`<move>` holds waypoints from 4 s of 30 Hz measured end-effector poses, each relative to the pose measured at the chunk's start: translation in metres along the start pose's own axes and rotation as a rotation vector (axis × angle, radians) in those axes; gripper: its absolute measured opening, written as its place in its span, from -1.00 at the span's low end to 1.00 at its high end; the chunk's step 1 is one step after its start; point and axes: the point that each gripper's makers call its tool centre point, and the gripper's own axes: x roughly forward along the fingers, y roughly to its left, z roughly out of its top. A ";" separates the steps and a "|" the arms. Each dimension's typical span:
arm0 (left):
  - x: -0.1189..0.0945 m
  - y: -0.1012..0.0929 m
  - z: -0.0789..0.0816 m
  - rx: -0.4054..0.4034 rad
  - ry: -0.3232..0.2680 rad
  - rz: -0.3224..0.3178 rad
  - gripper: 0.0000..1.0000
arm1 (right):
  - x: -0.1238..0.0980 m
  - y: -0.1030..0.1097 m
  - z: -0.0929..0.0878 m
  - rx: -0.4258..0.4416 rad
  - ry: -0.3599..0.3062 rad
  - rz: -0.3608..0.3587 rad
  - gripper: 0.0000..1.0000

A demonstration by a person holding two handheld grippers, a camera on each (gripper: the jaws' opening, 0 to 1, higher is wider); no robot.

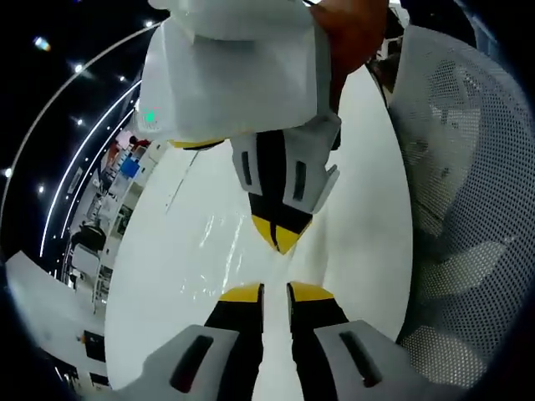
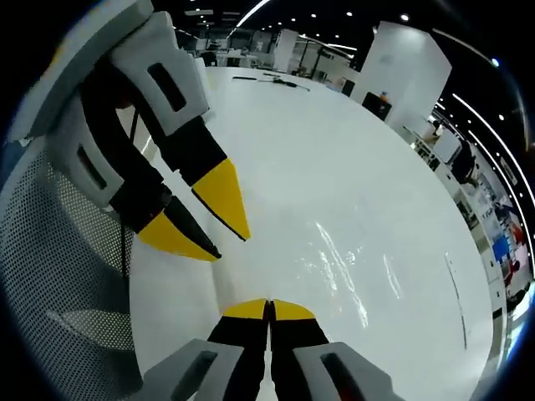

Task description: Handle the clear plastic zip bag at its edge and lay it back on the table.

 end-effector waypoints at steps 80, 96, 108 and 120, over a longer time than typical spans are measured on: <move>0.027 -0.041 -0.002 0.011 0.056 -0.092 -1.00 | -0.040 -0.059 0.041 0.069 -0.105 -0.164 -1.00; 0.028 -0.028 -0.002 -0.031 0.064 -0.060 -1.00 | -0.034 -0.046 0.031 0.020 -0.092 -0.117 -1.00; 0.027 -0.019 -0.003 -0.045 0.063 -0.041 -1.00 | -0.026 -0.038 0.025 0.003 -0.067 -0.085 -1.00; 0.027 -0.016 -0.007 -0.028 0.069 -0.035 -1.00 | -0.020 -0.025 0.015 0.007 -0.049 -0.048 -1.00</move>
